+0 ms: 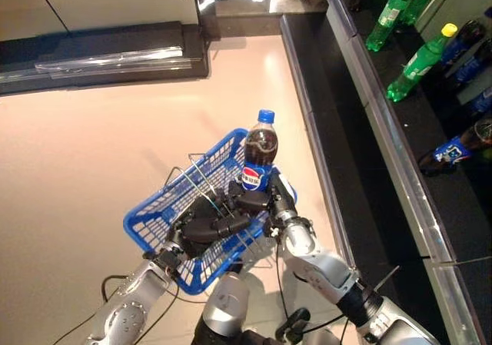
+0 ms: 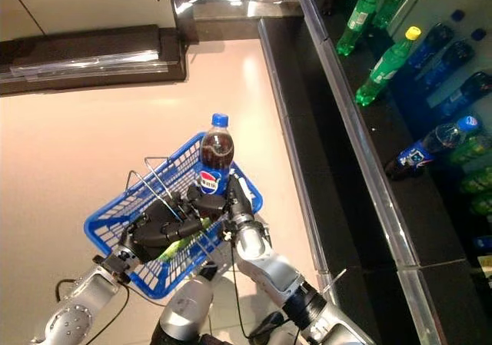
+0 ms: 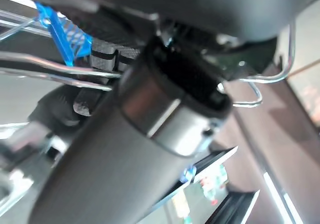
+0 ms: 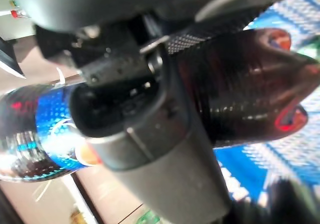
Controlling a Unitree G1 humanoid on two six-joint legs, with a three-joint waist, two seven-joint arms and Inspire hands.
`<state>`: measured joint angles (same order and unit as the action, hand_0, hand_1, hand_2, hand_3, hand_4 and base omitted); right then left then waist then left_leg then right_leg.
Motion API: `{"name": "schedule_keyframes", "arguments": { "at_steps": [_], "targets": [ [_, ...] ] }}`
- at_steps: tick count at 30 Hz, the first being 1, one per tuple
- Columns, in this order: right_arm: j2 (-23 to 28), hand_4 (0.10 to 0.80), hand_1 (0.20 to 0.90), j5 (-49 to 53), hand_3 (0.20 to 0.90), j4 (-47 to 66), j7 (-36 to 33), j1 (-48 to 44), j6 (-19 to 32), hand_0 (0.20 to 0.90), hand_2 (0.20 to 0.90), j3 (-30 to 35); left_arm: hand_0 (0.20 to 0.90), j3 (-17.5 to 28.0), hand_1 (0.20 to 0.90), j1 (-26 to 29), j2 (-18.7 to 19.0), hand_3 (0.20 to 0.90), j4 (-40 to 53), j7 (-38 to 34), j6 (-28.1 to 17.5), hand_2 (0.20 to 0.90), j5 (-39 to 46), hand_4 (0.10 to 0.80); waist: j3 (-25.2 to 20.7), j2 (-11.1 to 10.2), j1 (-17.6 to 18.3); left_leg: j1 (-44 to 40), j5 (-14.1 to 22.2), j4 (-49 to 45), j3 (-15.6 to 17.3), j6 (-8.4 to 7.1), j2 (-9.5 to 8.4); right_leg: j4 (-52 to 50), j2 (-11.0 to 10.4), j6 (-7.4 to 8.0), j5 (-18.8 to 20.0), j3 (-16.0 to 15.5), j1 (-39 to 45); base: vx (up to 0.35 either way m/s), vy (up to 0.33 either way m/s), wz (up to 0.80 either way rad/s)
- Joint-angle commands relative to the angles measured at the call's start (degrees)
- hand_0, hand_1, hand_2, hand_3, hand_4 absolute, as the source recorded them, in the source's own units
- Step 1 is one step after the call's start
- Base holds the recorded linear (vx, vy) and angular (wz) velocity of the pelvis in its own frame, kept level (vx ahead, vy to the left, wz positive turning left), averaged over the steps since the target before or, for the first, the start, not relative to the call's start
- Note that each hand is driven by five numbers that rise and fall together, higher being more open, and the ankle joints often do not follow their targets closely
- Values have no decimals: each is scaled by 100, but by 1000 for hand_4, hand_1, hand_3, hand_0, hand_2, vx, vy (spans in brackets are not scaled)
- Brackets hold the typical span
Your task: Pick up the drink and place into the basket.
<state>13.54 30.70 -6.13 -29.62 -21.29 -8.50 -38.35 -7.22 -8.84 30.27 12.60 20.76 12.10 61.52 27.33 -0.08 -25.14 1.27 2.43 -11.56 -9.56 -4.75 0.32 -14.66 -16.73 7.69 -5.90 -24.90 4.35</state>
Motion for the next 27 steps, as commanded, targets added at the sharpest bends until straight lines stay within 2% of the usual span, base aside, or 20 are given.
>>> {"name": "schedule_keyframes", "arguments": {
  "at_steps": [1,9,17,21,27],
  "targets": [
    [-639,100,300,-452,200,430,22,-443,703,300,300,-294,300,-142,300,762,-363,200,2006,1380,-755,300,666,100,-1371,-71,67,704,-253,-591,-17,27,-237,1019,403,-135,427,-3,936,0,0,0],
    [-642,100,300,-502,200,169,-102,-299,684,300,300,-224,300,85,300,746,-160,200,2155,1821,-786,300,766,100,-1436,-118,-1,699,-249,-555,-49,7,-250,1038,391,-102,423,-64,948,15,9,5],
    [-841,100,300,-22,200,-847,-4,120,860,300,300,-101,300,239,300,818,57,200,2340,2183,-683,300,1150,100,-1489,-170,-76,688,-242,-525,-78,-2,-240,1058,400,-89,412,-119,995,28,1,8],
    [-952,100,300,18,200,-1125,106,233,847,300,300,-172,300,144,300,902,60,200,2436,2365,-602,300,1326,100,-1497,-182,-86,665,-239,-502,-96,-12,-230,1061,411,-85,411,-116,997,0,0,0],
    [-1172,100,300,551,200,-1647,473,289,818,300,300,-375,300,-267,300,1227,89,200,2610,2755,-605,300,1447,100,-1512,-184,-96,637,-238,-477,-107,-30,-215,1065,412,-64,426,-129,1005,10,1,1]
  ]
}}
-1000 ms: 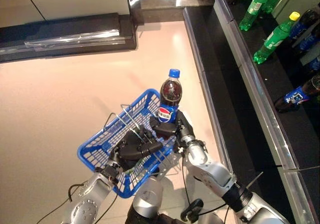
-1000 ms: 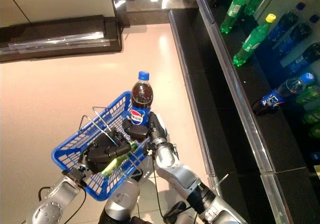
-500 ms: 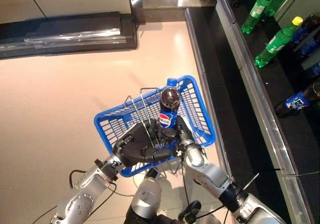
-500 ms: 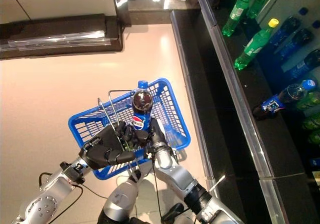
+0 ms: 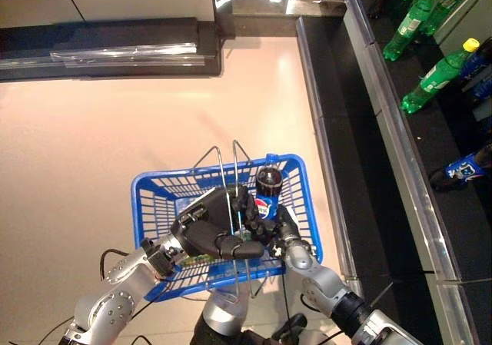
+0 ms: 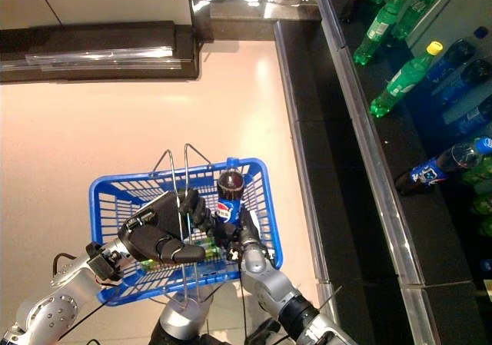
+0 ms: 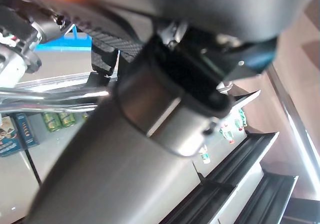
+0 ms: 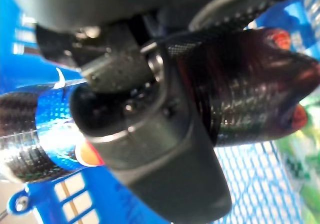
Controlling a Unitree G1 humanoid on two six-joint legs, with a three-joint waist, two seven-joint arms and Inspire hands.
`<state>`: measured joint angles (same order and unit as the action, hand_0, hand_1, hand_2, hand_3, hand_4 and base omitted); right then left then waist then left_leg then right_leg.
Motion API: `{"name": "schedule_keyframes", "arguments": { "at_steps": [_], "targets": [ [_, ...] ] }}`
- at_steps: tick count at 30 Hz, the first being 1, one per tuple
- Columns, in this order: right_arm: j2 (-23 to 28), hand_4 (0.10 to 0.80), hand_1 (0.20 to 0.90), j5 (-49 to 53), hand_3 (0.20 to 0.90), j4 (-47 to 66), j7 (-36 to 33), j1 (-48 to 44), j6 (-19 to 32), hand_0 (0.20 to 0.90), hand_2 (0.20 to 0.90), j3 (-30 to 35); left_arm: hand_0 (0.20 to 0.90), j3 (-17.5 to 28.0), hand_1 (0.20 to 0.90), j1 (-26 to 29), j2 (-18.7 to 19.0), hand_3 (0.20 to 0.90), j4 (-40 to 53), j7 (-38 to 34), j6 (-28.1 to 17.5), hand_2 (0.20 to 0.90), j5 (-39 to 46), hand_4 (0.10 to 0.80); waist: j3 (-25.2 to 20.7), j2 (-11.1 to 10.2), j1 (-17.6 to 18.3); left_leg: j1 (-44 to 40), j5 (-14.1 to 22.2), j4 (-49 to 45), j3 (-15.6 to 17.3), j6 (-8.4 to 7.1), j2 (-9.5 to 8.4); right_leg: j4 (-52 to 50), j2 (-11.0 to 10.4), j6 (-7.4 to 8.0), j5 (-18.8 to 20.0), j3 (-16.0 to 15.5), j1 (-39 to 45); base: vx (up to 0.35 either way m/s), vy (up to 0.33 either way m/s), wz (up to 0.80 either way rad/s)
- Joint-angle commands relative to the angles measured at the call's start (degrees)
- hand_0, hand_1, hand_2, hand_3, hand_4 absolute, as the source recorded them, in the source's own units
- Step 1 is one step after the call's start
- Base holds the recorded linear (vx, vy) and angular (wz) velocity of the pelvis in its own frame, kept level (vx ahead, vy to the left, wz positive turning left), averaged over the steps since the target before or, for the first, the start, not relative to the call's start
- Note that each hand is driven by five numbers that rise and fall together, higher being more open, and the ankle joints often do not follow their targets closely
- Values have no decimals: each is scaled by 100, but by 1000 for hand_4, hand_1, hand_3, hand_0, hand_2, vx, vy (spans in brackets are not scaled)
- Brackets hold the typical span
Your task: Pick up the drink and place into the basket.
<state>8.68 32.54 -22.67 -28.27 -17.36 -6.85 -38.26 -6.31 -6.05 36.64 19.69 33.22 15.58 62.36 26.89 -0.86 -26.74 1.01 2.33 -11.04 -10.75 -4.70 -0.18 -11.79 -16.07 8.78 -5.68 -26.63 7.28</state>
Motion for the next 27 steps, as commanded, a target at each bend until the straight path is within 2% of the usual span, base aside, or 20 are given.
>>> {"name": "schedule_keyframes", "arguments": {
  "at_steps": [1,3,7,12,17,22,27],
  "targets": [
    [-706,100,300,407,200,-32,356,-97,673,300,300,-398,300,-388,300,974,-541,200,1909,1490,-967,300,1363,100,-1470,-106,64,661,-228,-527,16,-37,-163,776,345,-170,404,40,712,22,3,8],
    [-849,100,300,982,200,-281,554,-37,798,300,300,-456,300,-585,300,1145,-512,200,1963,1390,-1000,300,1295,100,-1485,-106,60,644,-223,-524,28,-44,-156,767,339,-149,415,22,715,41,-2,18],
    [-1001,100,300,1281,200,-477,823,20,738,300,300,-511,300,-659,300,1240,-468,200,2014,1214,-987,300,1328,100,-1490,-118,50,650,-224,-523,29,-50,-152,750,329,-126,424,-12,699,20,-1,3],
    [-968,100,300,497,200,-548,767,-99,539,300,300,-837,300,-722,300,1172,-485,200,2072,1193,-945,300,1322,100,-1425,-130,-37,707,-231,-537,2,-60,-176,746,316,-88,457,-56,647,0,0,0],
    [-951,100,300,3,200,-827,800,-175,491,300,300,-853,300,-696,300,1113,-514,200,2083,1251,-963,300,1294,100,-1398,-139,-82,749,-265,-510,-18,-47,-204,753,305,-81,482,-100,609,3,2,2],
    [-887,100,300,-951,200,-1046,738,-256,318,300,300,-974,300,-738,300,1189,-588,200,2109,1117,-951,300,1213,100,-1347,-150,-109,807,-281,-505,-46,-37,-227,732,304,-66,496,-109,552,3,-9,3],
    [-752,100,300,-1843,200,-1364,703,-359,-80,300,300,-974,300,-769,300,1226,-630,200,2093,1122,-943,300,1174,100,-1282,-166,-120,832,-299,-480,-85,-14,-247,708,301,-66,515,-123,501,0,-12,7]
  ]
}}
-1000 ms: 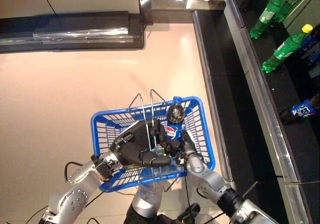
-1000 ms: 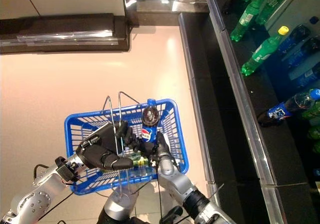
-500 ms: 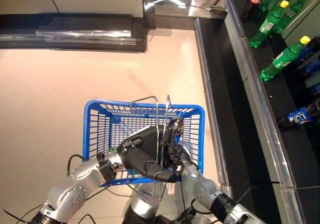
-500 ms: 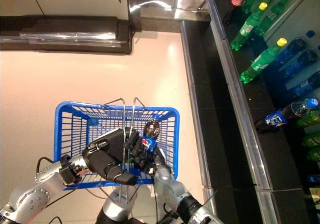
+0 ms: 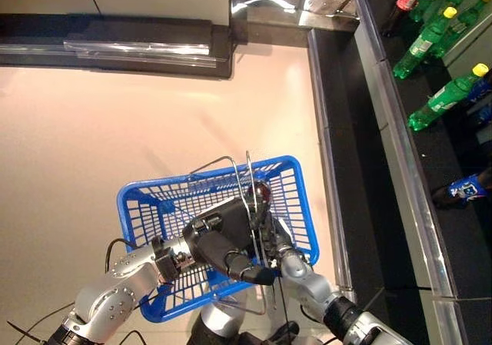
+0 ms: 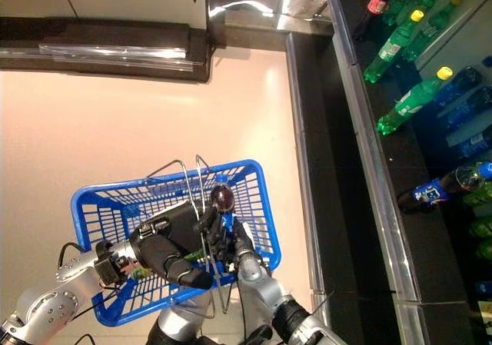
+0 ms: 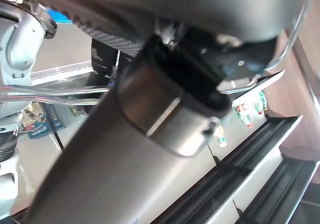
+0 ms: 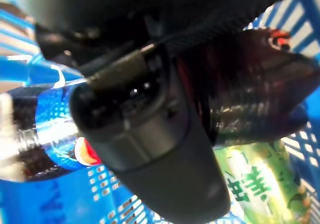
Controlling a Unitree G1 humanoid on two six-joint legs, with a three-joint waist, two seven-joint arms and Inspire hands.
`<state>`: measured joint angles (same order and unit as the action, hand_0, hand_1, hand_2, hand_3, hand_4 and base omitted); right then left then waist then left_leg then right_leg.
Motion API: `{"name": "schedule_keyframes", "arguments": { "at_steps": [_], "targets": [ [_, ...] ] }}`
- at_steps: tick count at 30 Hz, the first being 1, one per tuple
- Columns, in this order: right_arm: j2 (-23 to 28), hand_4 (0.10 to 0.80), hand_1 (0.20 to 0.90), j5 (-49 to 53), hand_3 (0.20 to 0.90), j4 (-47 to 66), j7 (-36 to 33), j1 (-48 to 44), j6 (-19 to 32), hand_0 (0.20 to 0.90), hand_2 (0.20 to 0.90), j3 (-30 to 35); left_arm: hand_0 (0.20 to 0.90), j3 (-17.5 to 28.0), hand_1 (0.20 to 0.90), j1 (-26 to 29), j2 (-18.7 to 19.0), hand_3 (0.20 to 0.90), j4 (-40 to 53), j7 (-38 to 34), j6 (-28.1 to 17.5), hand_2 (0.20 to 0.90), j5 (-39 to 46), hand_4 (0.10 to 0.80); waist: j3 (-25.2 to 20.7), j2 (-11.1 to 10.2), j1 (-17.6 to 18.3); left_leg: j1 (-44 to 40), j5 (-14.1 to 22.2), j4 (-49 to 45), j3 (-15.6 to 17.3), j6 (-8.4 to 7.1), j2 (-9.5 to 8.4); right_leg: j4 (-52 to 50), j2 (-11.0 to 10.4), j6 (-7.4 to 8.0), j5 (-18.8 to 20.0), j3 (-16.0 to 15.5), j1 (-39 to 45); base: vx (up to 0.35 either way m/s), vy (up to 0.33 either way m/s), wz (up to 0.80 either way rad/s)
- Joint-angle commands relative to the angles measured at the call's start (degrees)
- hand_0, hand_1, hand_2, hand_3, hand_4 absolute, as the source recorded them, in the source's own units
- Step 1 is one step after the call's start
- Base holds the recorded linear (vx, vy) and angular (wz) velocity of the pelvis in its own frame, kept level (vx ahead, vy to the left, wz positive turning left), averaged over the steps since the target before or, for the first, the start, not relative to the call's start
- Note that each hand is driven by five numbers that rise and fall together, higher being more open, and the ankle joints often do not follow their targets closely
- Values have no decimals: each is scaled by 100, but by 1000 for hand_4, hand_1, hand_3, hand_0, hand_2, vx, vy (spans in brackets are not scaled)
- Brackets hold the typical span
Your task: Pick up the drink and place into the basket.
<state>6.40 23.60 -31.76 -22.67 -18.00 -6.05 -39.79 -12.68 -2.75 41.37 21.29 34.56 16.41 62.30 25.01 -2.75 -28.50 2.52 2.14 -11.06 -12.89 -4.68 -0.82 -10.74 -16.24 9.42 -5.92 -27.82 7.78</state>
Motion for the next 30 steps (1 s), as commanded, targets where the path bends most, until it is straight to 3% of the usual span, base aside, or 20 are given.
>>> {"name": "schedule_keyframes", "arguments": {
  "at_steps": [1,6,14,21,30],
  "targets": [
    [-514,100,300,-1274,200,-525,145,-338,-201,300,300,-804,300,-147,300,905,-1099,200,1935,993,-1030,300,1177,100,-1076,16,51,693,-281,-483,120,-13,-187,595,318,-128,545,-6,439,-11,-31,1],
    [-266,100,300,-3174,200,-559,-221,-666,-567,300,300,-991,300,-237,300,974,-1116,200,1903,978,-1076,300,1119,100,-1001,7,51,737,-285,-484,125,17,-187,578,317,-103,583,17,379,-3,-6,0],
    [-35,100,300,-4473,200,-675,-283,-887,-704,300,300,-1109,300,-273,300,1033,-1076,200,1858,1020,-1223,300,1108,100,-899,40,52,806,-302,-476,127,79,-213,552,287,-66,628,10,287,0,0,0],
    [22,100,300,-4791,200,-873,32,-1056,-1407,300,300,-1239,300,-384,300,1120,-959,200,1862,1006,-1364,300,1085,100,-776,27,20,852,-312,-498,115,109,-218,519,260,-44,673,-32,233,0,0,0],
    [-244,100,300,-4129,200,-1879,-260,-1367,-2240,300,300,-1059,300,-724,300,1455,-1092,200,1858,647,-1496,300,831,100,-621,28,-9,878,-342,-511,90,177,-232,424,231,-27,724,-61,158,6,-3,4]
  ]
}}
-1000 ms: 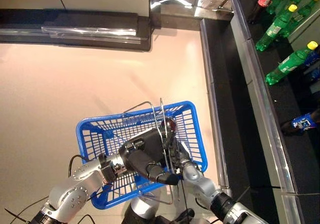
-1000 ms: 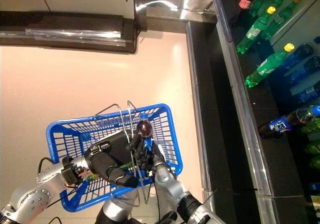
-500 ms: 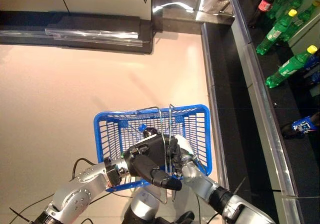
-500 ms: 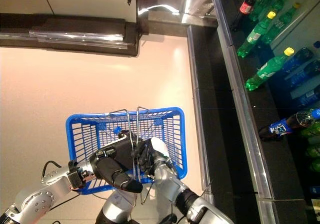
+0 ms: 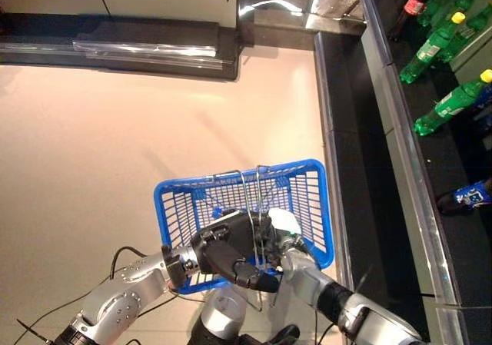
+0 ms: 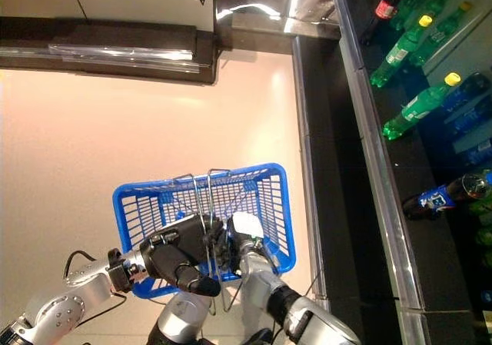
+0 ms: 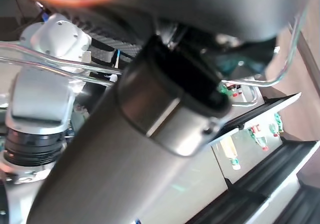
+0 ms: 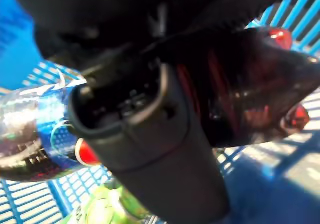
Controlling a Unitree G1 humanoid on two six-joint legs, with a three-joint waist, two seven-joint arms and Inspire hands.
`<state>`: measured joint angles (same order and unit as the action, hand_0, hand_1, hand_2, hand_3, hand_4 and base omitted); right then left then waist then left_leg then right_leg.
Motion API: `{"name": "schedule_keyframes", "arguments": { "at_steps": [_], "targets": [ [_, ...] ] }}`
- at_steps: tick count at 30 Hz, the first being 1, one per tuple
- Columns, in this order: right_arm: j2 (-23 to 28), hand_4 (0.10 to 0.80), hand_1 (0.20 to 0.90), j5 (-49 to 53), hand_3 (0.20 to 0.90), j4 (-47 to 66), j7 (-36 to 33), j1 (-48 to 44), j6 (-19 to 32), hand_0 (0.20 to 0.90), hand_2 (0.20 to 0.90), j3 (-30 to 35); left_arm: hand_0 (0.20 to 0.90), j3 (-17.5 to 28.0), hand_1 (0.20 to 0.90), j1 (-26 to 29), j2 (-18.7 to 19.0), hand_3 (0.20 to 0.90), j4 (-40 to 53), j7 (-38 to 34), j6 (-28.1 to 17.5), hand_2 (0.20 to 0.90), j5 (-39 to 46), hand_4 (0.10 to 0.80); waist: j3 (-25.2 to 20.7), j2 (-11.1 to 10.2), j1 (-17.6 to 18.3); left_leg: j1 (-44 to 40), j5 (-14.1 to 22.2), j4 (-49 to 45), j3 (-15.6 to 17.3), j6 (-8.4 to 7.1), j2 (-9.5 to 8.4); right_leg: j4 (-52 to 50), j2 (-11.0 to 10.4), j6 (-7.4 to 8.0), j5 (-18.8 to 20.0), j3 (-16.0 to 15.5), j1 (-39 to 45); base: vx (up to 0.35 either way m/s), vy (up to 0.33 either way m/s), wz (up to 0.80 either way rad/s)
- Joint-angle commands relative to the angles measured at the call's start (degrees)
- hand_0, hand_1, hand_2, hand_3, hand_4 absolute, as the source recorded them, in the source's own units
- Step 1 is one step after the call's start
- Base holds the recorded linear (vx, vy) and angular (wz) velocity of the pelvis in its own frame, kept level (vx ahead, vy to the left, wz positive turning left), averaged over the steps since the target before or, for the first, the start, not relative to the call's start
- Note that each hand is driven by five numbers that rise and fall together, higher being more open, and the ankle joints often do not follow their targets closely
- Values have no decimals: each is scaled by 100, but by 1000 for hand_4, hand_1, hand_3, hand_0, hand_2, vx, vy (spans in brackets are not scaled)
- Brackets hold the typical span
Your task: Pick up the drink and place into the basket.
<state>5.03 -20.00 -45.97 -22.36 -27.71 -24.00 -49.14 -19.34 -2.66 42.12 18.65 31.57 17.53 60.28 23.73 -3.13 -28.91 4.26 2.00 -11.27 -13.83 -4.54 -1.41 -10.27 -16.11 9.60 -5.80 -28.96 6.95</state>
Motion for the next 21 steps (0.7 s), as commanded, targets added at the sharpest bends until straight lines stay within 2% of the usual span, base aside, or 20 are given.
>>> {"name": "schedule_keyframes", "arguments": {
  "at_steps": [1,6,7,8,9,10,16,21],
  "targets": [
    [-276,100,300,391,200,-671,-416,-467,-451,300,300,-157,300,-215,300,1653,-1341,200,2087,670,-1503,300,850,100,-497,-4,36,675,-312,-519,195,171,-144,352,242,-56,714,93,264,102,-73,6],
    [-604,100,300,947,200,-904,-581,-730,-532,300,300,-215,300,-832,300,2208,-1776,200,1681,38,-1512,300,288,100,-591,-219,86,587,-257,-573,228,190,-49,337,302,-75,733,188,337,125,-71,5],
    [-672,344,509,968,444,-945,-563,-797,-498,509,509,-182,300,-995,300,2400,-1879,200,1499,-152,-1583,300,176,100,-625,-272,133,557,-239,-574,248,191,-16,329,313,-75,735,222,336,92,-39,-7],
    [-707,394,552,1022,494,-958,-546,-842,-457,552,552,-182,300,-1098,300,2519,-1954,200,1384,-285,-1633,300,91,100,-648,-303,170,535,-227,-574,267,193,8,325,320,-74,738,251,333,92,-32,-7],
    [-739,731,841,1106,831,-960,-574,-867,-428,841,841,-195,300,-1198,300,2632,-2050,200,1271,-425,-1684,300,-14,100,-672,-331,217,510,-218,-565,280,198,29,321,329,-73,741,298,321,56,-14,-6],
    [-743,800,900,1136,900,-959,-597,-869,-415,900,900,-197,300,-1212,300,2647,-2065,200,1255,-446,-1693,300,-29,100,-675,-334,223,506,-217,-563,283,199,32,320,330,-72,741,308,318,41,-3,-5],
    [-796,800,900,1388,900,-817,-930,-980,-113,900,900,-185,300,-1537,300,3210,-2460,200,834,-1210,-1922,300,-439,100,-744,-426,498,437,-167,-573,390,214,129,250,321,-53,734,484,216,29,5,-10],
    [-753,800,900,1444,900,-415,-1078,-1057,-38,900,900,-173,300,-1633,300,3522,-2709,200,652,-1750,-2008,300,-741,100,-757,-483,701,385,-150,-584,493,213,215,181,332,-55,733,614,133,9,-1,-15]
  ]
}}
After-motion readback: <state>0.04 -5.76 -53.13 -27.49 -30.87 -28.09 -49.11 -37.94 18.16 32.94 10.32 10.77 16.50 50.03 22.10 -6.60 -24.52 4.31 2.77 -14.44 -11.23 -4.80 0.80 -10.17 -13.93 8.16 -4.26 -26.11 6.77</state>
